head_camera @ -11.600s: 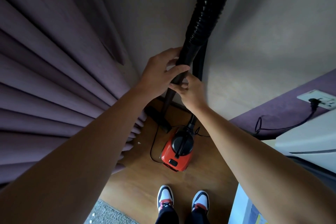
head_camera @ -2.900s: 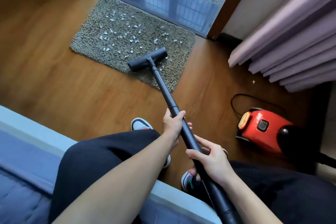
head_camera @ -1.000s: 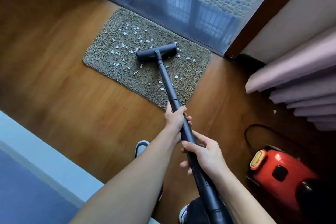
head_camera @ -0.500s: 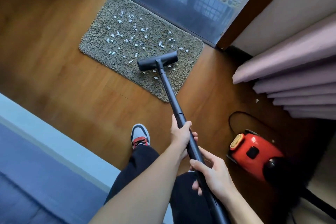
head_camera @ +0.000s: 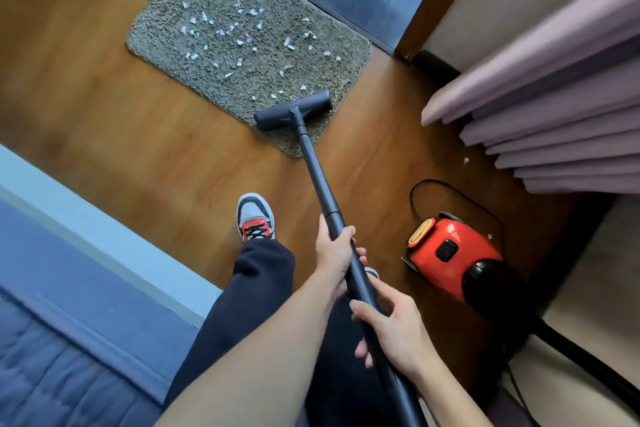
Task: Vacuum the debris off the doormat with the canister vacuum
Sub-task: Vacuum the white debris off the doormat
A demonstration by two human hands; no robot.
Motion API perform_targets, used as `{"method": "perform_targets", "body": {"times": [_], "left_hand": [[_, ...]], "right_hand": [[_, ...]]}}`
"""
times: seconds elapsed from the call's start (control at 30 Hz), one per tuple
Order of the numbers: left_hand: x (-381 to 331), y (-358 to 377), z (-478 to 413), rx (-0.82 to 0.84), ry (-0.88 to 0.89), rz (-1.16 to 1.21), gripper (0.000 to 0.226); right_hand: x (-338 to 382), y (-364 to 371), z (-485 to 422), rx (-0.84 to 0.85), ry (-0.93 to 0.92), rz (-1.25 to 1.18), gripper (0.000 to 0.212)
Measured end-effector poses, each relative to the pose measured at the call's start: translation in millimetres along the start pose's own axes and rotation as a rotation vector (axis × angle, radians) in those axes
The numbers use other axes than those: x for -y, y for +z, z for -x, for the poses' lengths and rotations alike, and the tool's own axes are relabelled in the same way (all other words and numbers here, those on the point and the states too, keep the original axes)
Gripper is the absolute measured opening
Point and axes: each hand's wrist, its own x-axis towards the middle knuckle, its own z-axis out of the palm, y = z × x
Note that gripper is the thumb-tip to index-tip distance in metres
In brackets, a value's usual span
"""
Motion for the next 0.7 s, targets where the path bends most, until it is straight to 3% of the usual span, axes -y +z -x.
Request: {"method": "perform_targets", "body": {"times": [0.13,0.37,0.7], "left_hand": [[0.2,-3.2,-8.1,-0.008,0.023,0.003,0.054],[-30.2,-4.0,-36.5,-0.009,0.05,0.015,0.05],[-111.6,-8.9,-72.6,-0.008,0.099,-0.003,0.034]], "right_hand": [[-2.7,2.9,-9.5,0.001,0.005,0.019,0.042],[20.1,13.1,-39.1,0.027,-0.028,0.052,0.06],[90.3,45.0,-83.6,0.024,-0.059,0.033,0.047]]}}
